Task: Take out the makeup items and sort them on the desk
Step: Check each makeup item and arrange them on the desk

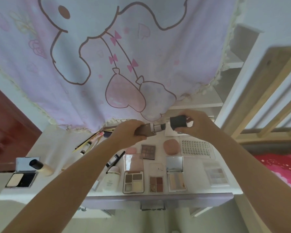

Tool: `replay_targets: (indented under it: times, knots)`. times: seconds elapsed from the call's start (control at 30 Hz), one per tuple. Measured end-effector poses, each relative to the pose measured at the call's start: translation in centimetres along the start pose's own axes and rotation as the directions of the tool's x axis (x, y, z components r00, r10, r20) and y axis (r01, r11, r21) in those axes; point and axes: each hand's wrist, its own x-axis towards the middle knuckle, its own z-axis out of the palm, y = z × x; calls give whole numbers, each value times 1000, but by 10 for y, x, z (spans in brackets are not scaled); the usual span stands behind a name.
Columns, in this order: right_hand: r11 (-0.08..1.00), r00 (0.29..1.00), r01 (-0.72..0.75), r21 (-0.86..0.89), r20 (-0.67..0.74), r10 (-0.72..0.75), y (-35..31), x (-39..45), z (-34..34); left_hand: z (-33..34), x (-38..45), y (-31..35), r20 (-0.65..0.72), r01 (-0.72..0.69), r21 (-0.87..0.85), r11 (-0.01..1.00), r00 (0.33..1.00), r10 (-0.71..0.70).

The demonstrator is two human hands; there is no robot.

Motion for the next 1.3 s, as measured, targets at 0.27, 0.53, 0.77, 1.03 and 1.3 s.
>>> replay_targets:
  times: [0.27,0.53,0.77,1.03,1.3]
  knots:
    - [982,975,-188,-20,114,189,18,-29,19,41,6,15,133,-67,-100,993,988,81]
    - [945,898,-319,-71,295,325,62,-76,21,110,3,58,297,-22,-272,962,949,105]
    - [950,848,-294,-108,429,311,129,-80,-5,169,27,117,319,107,-399,911,947,28]
    - [994,799,-74,-81,592,108,201,-67,-19,221,52,184,295,421,-493,761,904,-309]
    - [996,710,7,88,701,-67,221,-62,4,231,40,186,268,537,-493,685,842,-468]
